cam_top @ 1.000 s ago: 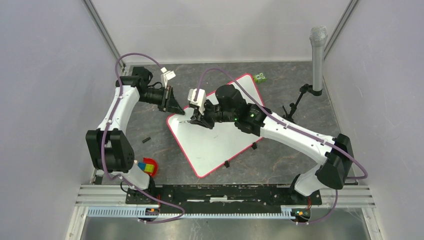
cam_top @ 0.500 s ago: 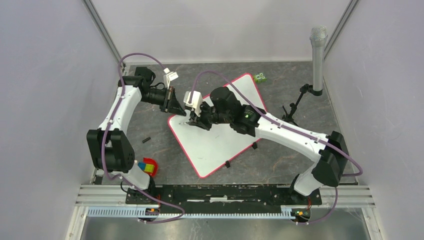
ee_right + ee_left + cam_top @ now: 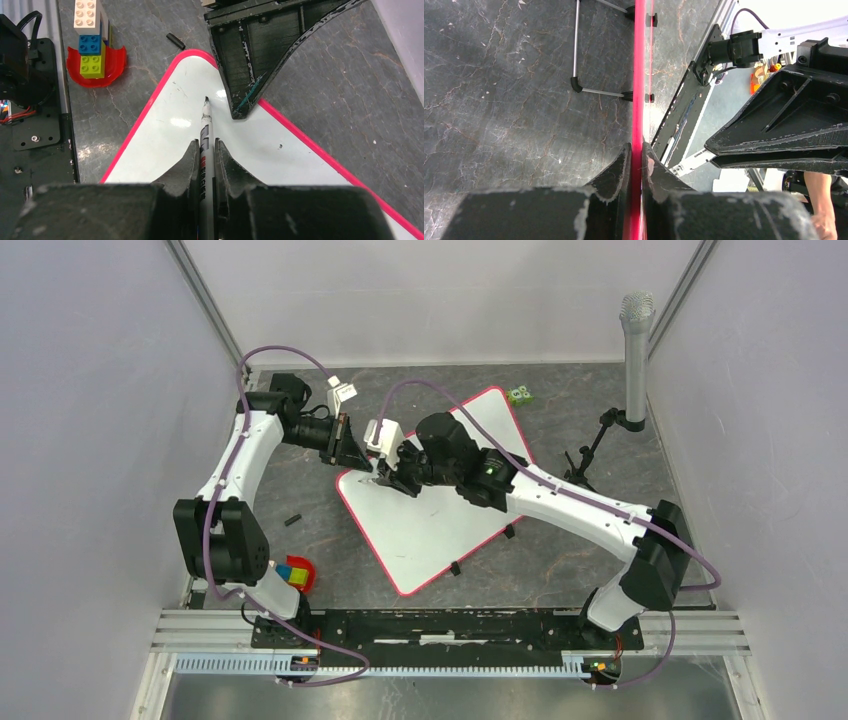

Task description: Write a sentence on the whiteboard

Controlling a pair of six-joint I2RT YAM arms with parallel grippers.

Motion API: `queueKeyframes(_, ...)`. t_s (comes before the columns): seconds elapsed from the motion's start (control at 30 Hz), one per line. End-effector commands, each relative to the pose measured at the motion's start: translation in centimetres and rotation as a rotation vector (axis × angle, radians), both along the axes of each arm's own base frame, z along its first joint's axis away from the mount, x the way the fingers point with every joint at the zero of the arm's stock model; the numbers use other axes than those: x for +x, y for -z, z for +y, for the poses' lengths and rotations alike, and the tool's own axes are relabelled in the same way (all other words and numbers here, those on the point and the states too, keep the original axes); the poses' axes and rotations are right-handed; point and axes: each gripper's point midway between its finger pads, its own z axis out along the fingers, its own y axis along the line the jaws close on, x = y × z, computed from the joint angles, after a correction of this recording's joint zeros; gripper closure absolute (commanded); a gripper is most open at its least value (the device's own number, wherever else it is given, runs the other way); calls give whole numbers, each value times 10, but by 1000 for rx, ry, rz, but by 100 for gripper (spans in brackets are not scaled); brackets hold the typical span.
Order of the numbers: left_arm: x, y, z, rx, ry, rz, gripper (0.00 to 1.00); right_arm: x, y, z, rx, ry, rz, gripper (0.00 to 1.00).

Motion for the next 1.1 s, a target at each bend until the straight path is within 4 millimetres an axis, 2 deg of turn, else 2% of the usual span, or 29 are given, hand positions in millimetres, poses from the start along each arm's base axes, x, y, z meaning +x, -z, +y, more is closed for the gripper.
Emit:
queueKeyframes(0.0,0,-5,-3,8,38,-59,98,9,-22,9,42,12,-55,100)
queueKeyframes(0.17,0,-6,-3,8,40,-61,98,4,-18,15,35,-14,-49,100)
queueKeyframes(0.33,-1,-6,-3,11,41,-66,98,-4,-6,16,1,-40,-47,100)
queueKeyframes(0.63,0,-6,-2,15,40,-69,98,-17,18,1,-50,-70,-31,100)
queueKeyframes(1.07,0,-6,-2,20,38,-72,98,-11,21,-22,-99,-13,-79,100)
